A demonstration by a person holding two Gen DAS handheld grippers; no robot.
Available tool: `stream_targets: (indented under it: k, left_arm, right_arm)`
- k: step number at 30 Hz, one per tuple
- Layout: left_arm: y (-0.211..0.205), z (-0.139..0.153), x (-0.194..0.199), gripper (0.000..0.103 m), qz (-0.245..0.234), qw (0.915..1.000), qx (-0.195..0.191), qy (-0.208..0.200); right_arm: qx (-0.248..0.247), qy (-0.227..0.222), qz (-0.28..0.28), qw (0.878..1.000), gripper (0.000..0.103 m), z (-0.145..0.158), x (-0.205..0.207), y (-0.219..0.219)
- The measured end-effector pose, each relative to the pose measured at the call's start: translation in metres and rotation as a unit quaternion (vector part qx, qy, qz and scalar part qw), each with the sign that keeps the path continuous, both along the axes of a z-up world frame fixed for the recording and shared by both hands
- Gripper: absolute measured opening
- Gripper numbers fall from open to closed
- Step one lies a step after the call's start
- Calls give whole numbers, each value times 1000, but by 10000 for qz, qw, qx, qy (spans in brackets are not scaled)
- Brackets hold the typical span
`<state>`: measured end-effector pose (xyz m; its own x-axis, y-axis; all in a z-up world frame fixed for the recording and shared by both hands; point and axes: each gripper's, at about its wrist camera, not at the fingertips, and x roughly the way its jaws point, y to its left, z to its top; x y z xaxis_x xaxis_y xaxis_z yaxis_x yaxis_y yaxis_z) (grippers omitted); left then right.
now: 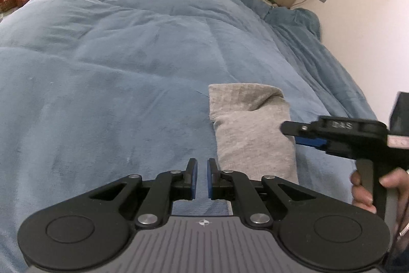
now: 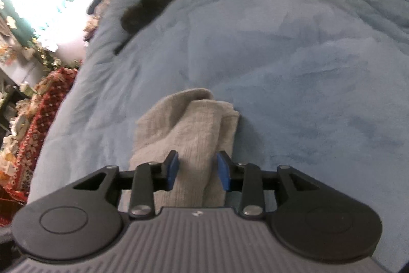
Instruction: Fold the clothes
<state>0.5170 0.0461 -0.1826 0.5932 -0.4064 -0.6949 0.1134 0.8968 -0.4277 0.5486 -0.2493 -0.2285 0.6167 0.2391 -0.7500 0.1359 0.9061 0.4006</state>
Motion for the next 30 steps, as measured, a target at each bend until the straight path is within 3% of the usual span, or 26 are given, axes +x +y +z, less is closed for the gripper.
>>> stream_targets:
  k: [2, 3, 6, 9, 13, 14, 16, 18, 21, 24, 27, 28, 30]
  left_arm:
    - [-1, -1, 1, 6, -16, 10000, -23, -35]
    - [-2, -3, 1, 6, -22, 10000, -55, -39]
    - [-5, -5, 6, 6, -61, 9999, -137, -77]
    - [-11, 0, 9, 6, -192, 9995, -129, -218]
    - [-19, 0, 12, 6, -316, 9992, -70, -220]
    - [-20, -1, 12, 6, -332, 9992, -64, -202]
    - [-22, -2, 12, 6, -369, 9992, -52, -175]
    - [-23, -2, 9, 6, -421, 9990, -38, -168]
    - [-24, -6, 5, 6, -465, 9989, -39, -81]
    - [-23, -5, 1, 6, -486, 9987, -90, -75]
    - [-22, 8, -8, 6, -602, 9970, -344, -328]
    - [-25, 13, -10, 6, -718, 9958, -403, -403]
    - [-33, 17, -13, 6, -972, 9933, -435, -448]
  right_arm:
    - [25, -80, -36, 10000, 24, -1, 3, -1]
    - [-19, -135, -24, 9999, 7, -1, 3, 0]
    - [-217, -372, 32, 9991, 5, 6, 1, 6]
    - [-363, -722, 17, 9967, 5, 21, -9, 8]
    - [-308, -457, -98, 9984, 6, 4, -5, -1]
    - [-368, -398, -102, 9985, 8, -1, -4, -2]
    - [-395, -310, -91, 9987, 22, -8, -6, -4]
    - [-204, -303, -86, 9993, 24, -4, -16, -9]
    - [42, -215, -82, 9997, 26, 3, -41, -16]
    - [477, 174, 91, 9987, 27, -1, -68, -12]
    - [541, 320, 227, 9978, 25, -4, -92, 2]
    - [494, 274, 330, 9979, 19, -3, -98, 9]
    - [382, 172, 607, 9973, 18, -1, -103, 23]
